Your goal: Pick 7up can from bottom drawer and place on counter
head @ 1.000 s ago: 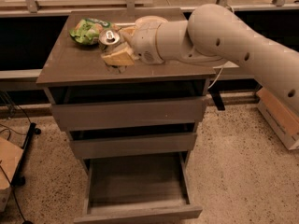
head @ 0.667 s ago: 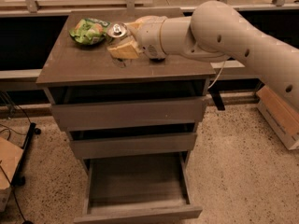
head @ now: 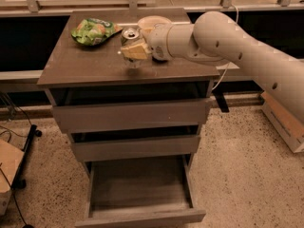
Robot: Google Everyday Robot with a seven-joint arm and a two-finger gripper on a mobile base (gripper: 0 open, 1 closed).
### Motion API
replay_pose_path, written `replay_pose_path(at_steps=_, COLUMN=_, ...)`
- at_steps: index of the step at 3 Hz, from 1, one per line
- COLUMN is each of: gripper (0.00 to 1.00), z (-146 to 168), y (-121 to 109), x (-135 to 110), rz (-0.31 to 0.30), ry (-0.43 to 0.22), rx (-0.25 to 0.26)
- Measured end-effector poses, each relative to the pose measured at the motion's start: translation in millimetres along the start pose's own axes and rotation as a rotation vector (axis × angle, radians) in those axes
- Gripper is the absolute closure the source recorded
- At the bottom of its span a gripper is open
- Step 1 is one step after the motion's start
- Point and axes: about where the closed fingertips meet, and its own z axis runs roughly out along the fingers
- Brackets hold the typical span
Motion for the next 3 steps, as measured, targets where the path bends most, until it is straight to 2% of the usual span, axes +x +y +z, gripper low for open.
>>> replay_pose_path(at_steps=1, gripper=0.83, z=21.6, y=-17.9, x=15.9, rz=0.037, ry=0.017, rx=0.007)
replay_pose_path(at_steps=3, gripper=0.36, z=53.0, y=-28.4, x=18.0, rz=0.053, ry=0.015, rx=-0.018)
